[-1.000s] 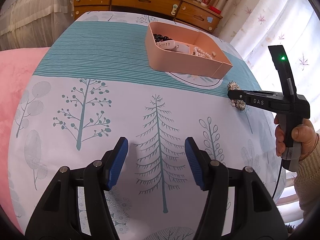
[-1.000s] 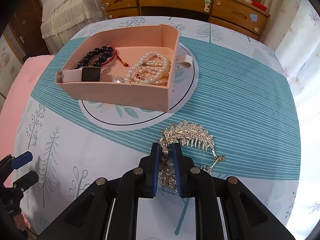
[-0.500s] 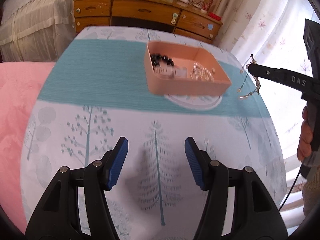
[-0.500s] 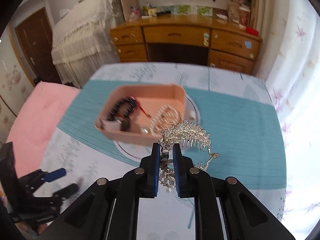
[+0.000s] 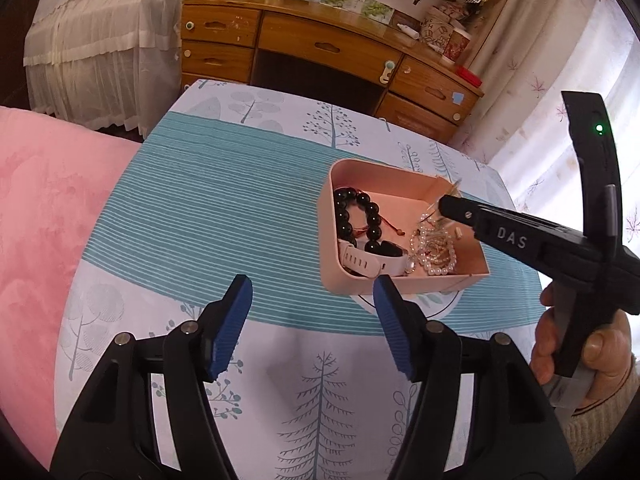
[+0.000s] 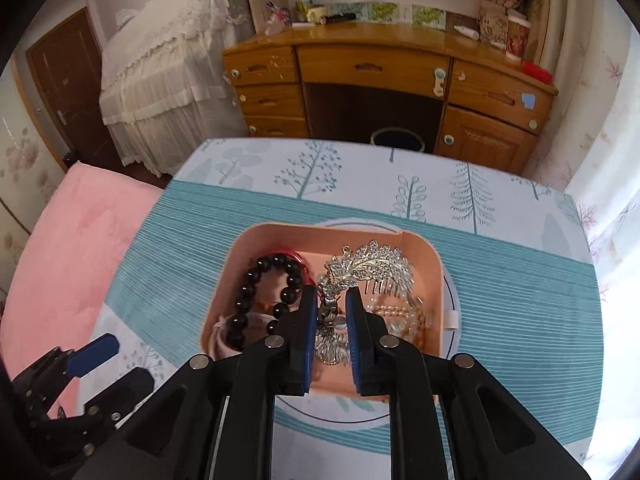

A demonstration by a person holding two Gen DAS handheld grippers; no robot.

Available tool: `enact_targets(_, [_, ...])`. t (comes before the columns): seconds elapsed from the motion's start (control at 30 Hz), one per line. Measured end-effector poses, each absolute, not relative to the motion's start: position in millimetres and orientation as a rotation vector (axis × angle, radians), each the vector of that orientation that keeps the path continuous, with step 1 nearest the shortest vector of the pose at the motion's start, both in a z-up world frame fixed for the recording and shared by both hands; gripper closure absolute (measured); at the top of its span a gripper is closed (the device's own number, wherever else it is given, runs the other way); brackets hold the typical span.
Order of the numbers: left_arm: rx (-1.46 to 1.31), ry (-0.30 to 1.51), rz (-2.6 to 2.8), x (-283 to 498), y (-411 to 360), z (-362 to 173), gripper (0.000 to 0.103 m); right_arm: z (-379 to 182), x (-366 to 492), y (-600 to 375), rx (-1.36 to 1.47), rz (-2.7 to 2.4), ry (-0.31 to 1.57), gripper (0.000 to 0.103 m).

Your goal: Organize jewelry

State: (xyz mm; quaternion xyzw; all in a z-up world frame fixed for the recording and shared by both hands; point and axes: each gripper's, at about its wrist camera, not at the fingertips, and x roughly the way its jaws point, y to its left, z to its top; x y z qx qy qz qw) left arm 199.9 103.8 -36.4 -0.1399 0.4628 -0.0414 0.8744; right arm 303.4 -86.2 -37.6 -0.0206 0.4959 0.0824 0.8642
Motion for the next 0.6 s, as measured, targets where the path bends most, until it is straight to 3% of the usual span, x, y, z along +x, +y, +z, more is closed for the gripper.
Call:
enact_targets(0.03, [-0.292, 0.973, -0.085, 200.1, 104.1, -38.3, 0.031, -40.8, 305.5, -85.9, -0.039, 0.172, 1.047, 0.08])
enact_targets(0.13, [-0.294, 0.974, -0.071, 202.1, 103.3, -42.0, 0.026, -41.4, 302.0, -89.3, -0.02, 0.176, 1.03, 0.063])
enact_targets(0.6, [-0.292, 0.971, -0.076, 160.4, 88.5, -41.5, 0.026, -47.6, 198.5, -129.9, 0.062, 0.173, 0.988, 0.062])
